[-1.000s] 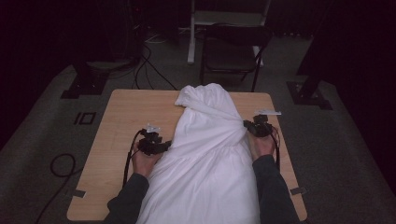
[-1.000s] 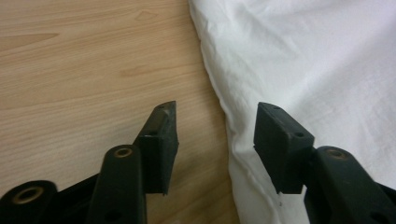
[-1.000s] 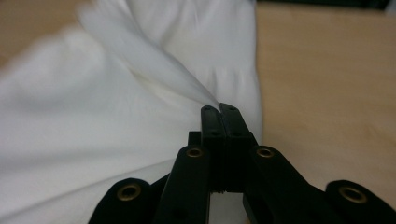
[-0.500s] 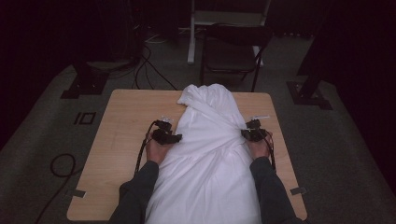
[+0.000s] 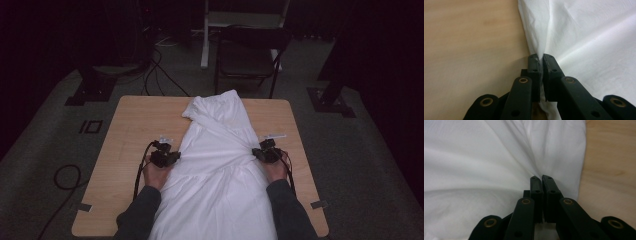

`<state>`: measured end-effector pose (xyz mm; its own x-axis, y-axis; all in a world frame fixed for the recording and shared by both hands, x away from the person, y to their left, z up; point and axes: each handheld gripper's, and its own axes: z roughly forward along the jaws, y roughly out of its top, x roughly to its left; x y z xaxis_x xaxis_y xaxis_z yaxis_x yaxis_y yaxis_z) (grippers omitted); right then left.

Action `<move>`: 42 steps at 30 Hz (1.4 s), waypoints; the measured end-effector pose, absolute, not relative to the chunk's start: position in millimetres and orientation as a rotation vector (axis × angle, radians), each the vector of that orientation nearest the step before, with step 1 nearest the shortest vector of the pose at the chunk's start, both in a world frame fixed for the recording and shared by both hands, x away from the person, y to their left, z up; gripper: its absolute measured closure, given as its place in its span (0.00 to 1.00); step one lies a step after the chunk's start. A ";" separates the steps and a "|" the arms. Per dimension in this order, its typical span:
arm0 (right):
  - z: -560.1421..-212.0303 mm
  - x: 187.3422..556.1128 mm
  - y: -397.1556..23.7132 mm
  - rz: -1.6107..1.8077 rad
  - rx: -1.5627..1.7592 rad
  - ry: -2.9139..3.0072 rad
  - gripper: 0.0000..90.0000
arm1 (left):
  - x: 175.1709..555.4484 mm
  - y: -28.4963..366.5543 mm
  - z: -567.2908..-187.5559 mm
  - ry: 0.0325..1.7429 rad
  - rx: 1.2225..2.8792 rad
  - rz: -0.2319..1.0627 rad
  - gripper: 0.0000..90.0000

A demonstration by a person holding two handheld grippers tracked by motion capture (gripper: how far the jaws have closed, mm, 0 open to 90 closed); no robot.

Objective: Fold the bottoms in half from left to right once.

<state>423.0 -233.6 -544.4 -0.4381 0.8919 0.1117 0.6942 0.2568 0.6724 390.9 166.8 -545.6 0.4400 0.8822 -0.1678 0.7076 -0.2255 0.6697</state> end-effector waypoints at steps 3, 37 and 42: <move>-544.0 407.1 -227.4 0.960 1.426 2.283 0.97 | 374.3 174.3 -544.4 1.325 2.028 0.338 0.94; -512.2 475.0 -64.6 0.978 1.063 2.425 0.55 | 413.9 154.2 -539.8 1.338 2.088 0.425 0.93; -509.7 483.8 -60.2 0.884 1.060 2.415 0.98 | 413.7 155.1 -539.8 1.346 2.081 0.421 0.92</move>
